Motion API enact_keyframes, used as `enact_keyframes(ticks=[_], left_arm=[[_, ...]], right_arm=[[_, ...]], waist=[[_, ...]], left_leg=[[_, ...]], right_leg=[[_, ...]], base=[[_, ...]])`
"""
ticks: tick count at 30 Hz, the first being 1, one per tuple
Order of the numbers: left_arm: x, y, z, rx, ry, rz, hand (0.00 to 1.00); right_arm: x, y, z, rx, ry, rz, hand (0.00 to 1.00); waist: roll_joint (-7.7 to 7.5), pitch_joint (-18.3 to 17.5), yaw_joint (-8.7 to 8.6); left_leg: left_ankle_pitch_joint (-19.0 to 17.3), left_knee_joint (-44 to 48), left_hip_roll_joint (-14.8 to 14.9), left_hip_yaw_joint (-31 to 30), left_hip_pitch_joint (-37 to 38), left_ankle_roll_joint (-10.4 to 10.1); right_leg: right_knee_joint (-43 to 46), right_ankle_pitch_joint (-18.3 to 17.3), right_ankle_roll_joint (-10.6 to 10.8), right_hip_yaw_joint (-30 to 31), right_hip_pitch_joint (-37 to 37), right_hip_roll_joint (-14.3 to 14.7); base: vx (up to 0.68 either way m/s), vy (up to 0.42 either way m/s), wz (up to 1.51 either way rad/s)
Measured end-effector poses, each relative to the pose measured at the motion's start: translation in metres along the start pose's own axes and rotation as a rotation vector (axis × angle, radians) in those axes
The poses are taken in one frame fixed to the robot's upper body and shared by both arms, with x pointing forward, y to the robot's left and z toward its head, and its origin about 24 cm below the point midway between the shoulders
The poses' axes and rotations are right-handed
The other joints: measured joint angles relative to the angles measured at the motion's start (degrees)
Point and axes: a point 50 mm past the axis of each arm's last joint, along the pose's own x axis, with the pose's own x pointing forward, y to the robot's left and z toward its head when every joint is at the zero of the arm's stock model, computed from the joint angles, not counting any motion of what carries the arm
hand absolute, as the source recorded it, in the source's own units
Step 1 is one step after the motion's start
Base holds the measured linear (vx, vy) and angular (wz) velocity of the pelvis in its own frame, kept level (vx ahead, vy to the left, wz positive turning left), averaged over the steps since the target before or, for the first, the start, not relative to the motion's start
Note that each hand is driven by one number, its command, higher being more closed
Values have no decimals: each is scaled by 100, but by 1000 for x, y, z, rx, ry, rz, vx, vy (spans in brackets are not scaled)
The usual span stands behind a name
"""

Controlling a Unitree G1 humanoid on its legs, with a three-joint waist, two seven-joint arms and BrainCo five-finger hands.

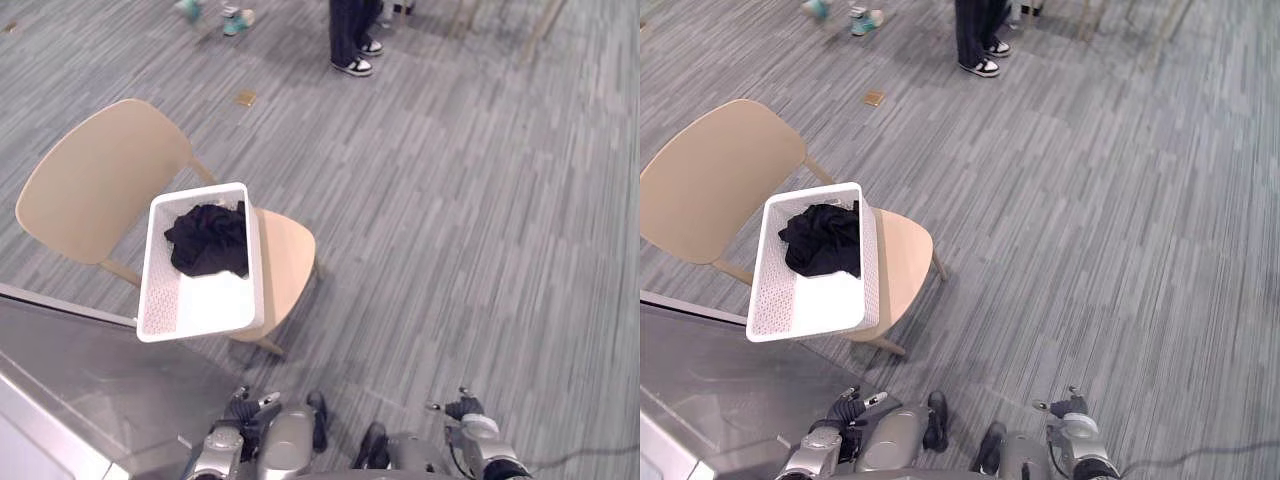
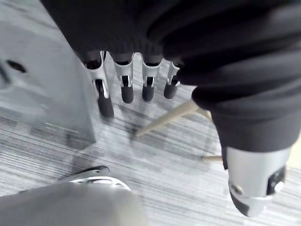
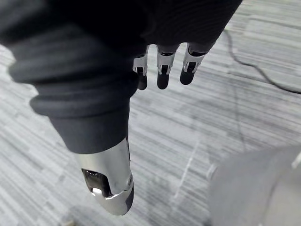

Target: Pick up the laundry basket with both hands and put the clothes into the washing machine.

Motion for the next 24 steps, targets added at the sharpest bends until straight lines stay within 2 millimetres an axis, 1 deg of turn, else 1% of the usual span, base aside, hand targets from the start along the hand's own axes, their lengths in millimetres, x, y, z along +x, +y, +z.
enact_keyframes(ticks=[1,2,3,4,5,6,7,8,9,10,11,12,13,15,16,17,18,19,20,21,22,23,24], left_arm=[[0,-1,1,5,-5,5,0],[-1,-4,2,-3,-8,4,0],[0,-5,6,-15,-19,9,0],[0,-5,7,-20,-23,16,0],[0,-6,7,-30,-20,19,0],[1,-11,14,-39,-38,10,0],[1,-11,17,-43,-45,10,0],[2,-13,20,-49,-49,6,0],[0,-29,21,-89,-40,-28,0],[-1,-34,21,-99,-38,-38,0],[-4,-41,17,-110,-26,-53,0],[-4,-46,20,-118,-31,-65,0],[-4,-47,21,-119,-35,-67,0],[-4,-46,20,-108,-37,-68,0],[-4,-46,20,-106,-36,-67,0],[-4,-46,19,-95,-36,-69,0],[-5,-46,19,-87,-37,-72,0],[-5,-47,18,-59,-42,-81,0],[-4,-45,19,-38,-47,-81,0],[-3,-43,19,-26,-48,-80,0],[-3,-38,14,-12,-35,-71,0],[-3,-33,6,-3,-15,-62,0],[-3,-30,5,3,-13,-53,0]], right_arm=[[0,-2,-1,-2,2,-4,0],[0,-3,1,0,-9,-7,0],[-1,-2,6,10,-36,-7,0],[-1,-2,8,15,-51,-6,0],[-2,-3,12,20,-70,-8,0],[-3,-6,13,36,-85,-18,0],[-3,-7,11,46,-81,-22,0],[-5,-8,3,60,-60,-26,0],[-3,-16,5,85,-56,-52,0],[-3,-18,6,98,-56,-59,0],[-3,-17,13,118,-83,-58,0],[-4,-19,17,132,-110,-64,0],[-4,-20,18,135,-113,-66,0],[-4,-20,17,159,-112,-72,0],[-4,-20,18,163,-117,-73,0],[-4,-20,18,165,-123,-76,0],[-4,-21,18,165,-123,-77,0],[-3,-22,17,163,-117,-80,0],[-1,-23,16,163,-106,-83,0],[-2,-21,14,168,-97,-80,0],[-2,-17,11,169,-78,-68,0],[-2,-14,6,167,-57,-59,0],[-2,-14,4,165,-48,-59,0]], waist=[[39,21,-43],[88,46,-94],[113,64,-98],[118,67,-101],[141,74,-129],[123,61,-135],[96,66,-142],[73,121,-169],[317,134,-129],[318,123,-102],[385,81,-141],[365,81,-160],[364,81,-134],[252,26,-106],[227,-3,-113],[166,-71,-110],[146,-93,-109],[221,-189,-113],[203,-191,-123],[177,-206,-120],[139,-235,-101],[81,-270,-114],[47,-289,-104]], left_leg=[[-23,9,-2,-172,94,1],[-25,14,0,-432,201,3],[-26,45,19,-758,331,2],[-32,77,29,-901,347,-8],[-45,137,50,-1129,351,-30],[-132,388,33,-1547,228,-187],[-236,510,8,-1682,201,-406],[-455,614,4,-1798,266,-742],[-498,641,276,-2024,119,-932],[-403,552,342,-2026,109,-1012],[-202,377,500,-1969,98,-1133],[64,229,615,-1902,87,-1221],[157,177,667,-1794,80,-1229],[527,-50,767,-1140,44,-1177],[631,-137,823,-894,44,-1123],[773,-319,868,-262,39,-1033],[800,-394,895,42,30,-994],[810,-552,958,697,32,-969],[901,-753,958,1198,-2,-825],[939,-839,918,1262,-14,-776],[985,-1009,837,1214,-19,-724],[1038,-1108,714,1105,-13,-685],[1032,-1138,620,1088,9,-664]], right_leg=[[109,-176,-169,105,-84,7],[-12,-330,-299,158,-173,43],[-559,-457,-459,423,-356,200],[-842,-478,-490,642,-452,308],[-1330,-477,-486,1071,-559,441],[-2394,-320,-265,2047,-559,737],[-2974,-97,-188,2465,-433,781],[-3476,237,-65,2684,-203,682],[-3351,179,-225,2210,-65,797],[-3291,125,-278,2055,-62,791],[-3226,8,-422,1614,30,748],[-3242,-52,-524,1153,190,665],[-3255,-58,-535,1034,260,642],[-3391,-128,-657,540,610,464],[-3475,-128,-657,386,718,405],[-3707,-127,-657,86,917,299],[-3814,-126,-655,-29,986,278],[-4006,-125,-652,-280,1095,252],[-4150,-85,-582,-485,1165,199],[-4215,-59,-545,-556,1180,174],[-4347,-7,-487,-666,1237,148],[-4365,13,-453,-755,1277,61],[-4291,-26,-391,-796,1286,-44]], base=[[550,-63,142],[439,-108,138],[420,-127,134],[324,-142,129],[381,-276,147],[380,-320,169],[483,-451,193],[349,-379,169],[331,-359,147],[250,-310,137],[269,-384,164],[241,-376,166],[161,-279,161],[80,-184,131],[70,-174,136],[38,-87,104],[24,-17,117],[0,31,105],[-8,48,99],[-27,83,80],[-17,107,60],[-6,151,56],[1,110,38]])
